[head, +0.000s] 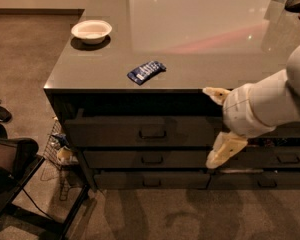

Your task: Open top drawer

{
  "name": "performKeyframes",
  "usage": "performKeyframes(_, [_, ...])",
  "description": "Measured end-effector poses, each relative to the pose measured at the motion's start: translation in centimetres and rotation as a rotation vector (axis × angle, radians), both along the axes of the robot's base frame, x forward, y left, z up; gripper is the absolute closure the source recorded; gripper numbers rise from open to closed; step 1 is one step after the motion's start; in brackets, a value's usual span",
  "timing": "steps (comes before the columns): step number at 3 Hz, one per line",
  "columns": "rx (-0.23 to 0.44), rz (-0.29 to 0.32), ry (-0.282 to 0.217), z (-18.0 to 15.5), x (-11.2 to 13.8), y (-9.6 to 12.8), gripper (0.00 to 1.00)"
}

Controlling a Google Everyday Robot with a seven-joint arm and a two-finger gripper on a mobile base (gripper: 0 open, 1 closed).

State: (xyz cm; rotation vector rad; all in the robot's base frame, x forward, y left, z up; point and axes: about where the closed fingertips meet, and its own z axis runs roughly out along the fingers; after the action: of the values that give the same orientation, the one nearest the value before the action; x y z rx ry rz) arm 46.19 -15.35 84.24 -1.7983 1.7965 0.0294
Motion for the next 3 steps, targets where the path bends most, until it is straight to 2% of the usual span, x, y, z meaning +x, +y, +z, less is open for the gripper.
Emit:
performKeyframes(1, [-0.052, 0.01, -0.038, -4.6, 1.7, 2.2, 0.0])
performKeyframes(2, [-0.051, 0.011, -0.037, -4.6, 1.7, 2.2, 0.0])
performKeyframes(3, [-0.087, 0.014, -0.025, -5.6, 1.5, 3.2, 0.0])
